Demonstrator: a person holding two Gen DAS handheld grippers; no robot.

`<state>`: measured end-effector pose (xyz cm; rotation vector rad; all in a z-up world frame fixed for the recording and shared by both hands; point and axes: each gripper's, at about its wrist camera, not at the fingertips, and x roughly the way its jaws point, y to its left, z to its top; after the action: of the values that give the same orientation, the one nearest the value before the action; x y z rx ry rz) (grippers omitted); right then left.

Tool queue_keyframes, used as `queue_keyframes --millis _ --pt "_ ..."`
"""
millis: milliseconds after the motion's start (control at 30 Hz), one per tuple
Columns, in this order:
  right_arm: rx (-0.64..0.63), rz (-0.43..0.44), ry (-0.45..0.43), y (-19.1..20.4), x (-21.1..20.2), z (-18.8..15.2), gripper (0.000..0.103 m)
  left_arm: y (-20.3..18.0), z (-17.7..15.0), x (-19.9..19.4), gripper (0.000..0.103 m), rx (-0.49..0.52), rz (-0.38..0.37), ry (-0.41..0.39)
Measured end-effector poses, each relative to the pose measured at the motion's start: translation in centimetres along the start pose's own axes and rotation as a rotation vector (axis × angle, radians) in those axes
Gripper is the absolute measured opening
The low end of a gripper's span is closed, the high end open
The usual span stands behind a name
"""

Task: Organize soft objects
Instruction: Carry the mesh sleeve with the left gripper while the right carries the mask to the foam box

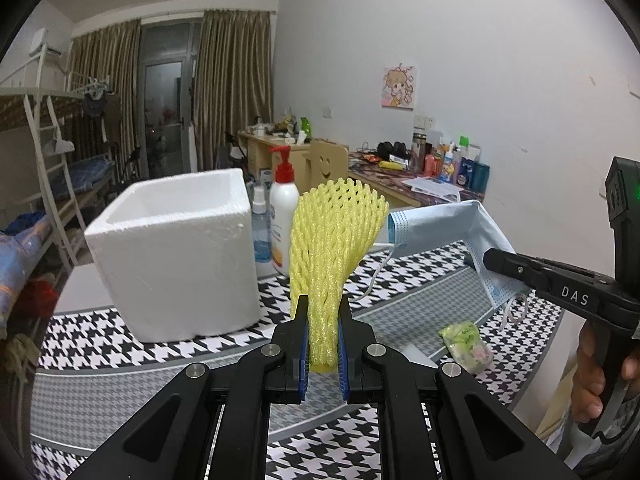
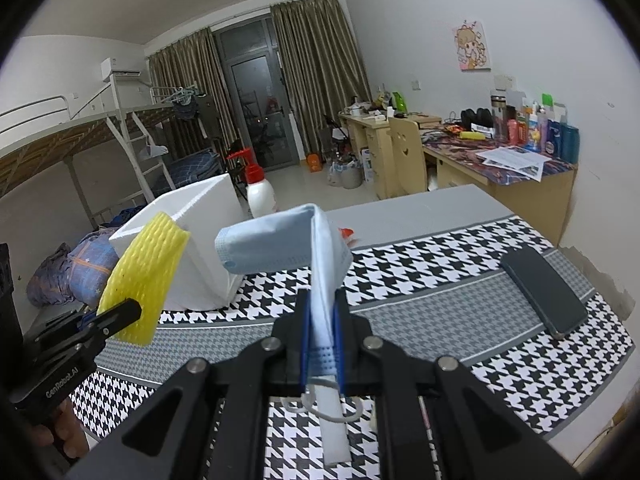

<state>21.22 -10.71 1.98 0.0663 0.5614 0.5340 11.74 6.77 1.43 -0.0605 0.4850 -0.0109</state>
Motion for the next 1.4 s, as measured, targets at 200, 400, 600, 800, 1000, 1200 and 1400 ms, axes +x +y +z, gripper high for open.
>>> queue_keyframes --millis 200,400,600,800,1000,1200,1400 --pt "-0.010 0.007 -0.016 0.7 -0.2 0.7 0.014 1.4 1.1 -0.8 0.012 -0.009 0.022 -0.023" --pt "-0.029 0.017 -0.031 1.6 -0.6 1.4 0.014 2.6 1.8 -1.1 0.012 -0.029 0.028 -0.028" --pt "-0.041 0.027 -0.040 2.5 -0.5 2.0 0.014 2.7 2.3 -1.3 0.012 -0.020 0.039 -0.038" --pt "-0.049 0.048 -0.054 3.3 -0.6 2.6 0.014 2.9 2.7 -1.9 0.012 -0.007 0.053 -0.056" --pt "-0.065 0.057 -0.063 4.1 -0.5 3.2 0.014 3.4 3.2 -2.1 0.012 -0.006 0.071 -0.069" --pt "-0.067 0.065 -0.062 4.5 -0.2 3.7 0.014 3.8 3.6 -2.3 0.012 -0.007 0.093 -0.085" --pt "-0.073 0.088 -0.062 5.1 -0.2 4.3 0.014 4.1 4.5 -2.6 0.012 -0.008 0.104 -0.103"
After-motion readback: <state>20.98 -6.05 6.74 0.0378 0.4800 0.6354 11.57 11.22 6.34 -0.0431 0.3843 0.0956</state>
